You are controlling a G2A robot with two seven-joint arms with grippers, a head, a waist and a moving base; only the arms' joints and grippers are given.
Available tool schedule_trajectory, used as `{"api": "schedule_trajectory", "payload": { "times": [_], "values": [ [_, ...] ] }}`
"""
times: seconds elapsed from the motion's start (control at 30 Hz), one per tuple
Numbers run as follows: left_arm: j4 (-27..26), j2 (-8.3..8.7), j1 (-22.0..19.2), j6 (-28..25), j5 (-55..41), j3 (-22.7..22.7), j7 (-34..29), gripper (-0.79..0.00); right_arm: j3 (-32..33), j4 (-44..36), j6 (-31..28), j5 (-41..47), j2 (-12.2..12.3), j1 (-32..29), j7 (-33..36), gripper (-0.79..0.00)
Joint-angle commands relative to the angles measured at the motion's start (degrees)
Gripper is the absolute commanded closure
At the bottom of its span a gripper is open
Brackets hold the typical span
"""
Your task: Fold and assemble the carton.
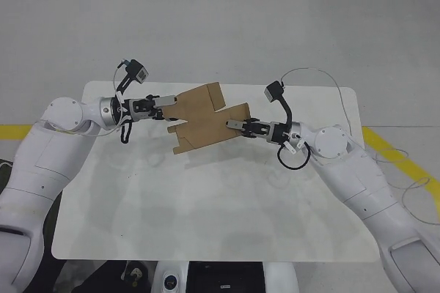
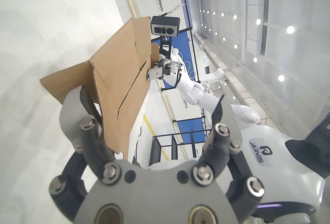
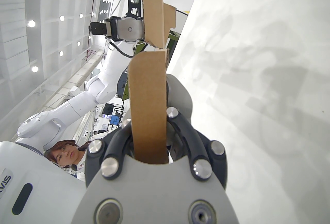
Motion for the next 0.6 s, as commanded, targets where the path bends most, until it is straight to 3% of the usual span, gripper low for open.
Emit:
{"api": "schedule_trajectory", "payload": {
  "times": [0.0,0.17,0.27,0.57],
  "values": [
    [0.38,-0.16,0.05,0.17,0.44,-0.06,-0.07,-0.557,0.18,0.08,-0.06,-0.12,-0.13,-0.05,0.09,0.000],
    [1.11,-0.57,0.23,0.45,1.39,-0.23,-0.30,-0.403,0.74,0.08,0.00,-0.63,-0.43,-0.22,0.26,0.000],
    [1.48,-0.79,0.31,0.55,2.08,-0.36,-0.43,-0.403,1.13,-0.07,0.09,-0.92,-0.57,-0.38,0.46,0.000],
    [2.66,-1.42,0.33,0.90,3.32,-0.99,-0.61,-0.280,2.07,-0.36,0.67,-1.79,-0.97,-0.81,1.28,0.000]
  ]
}}
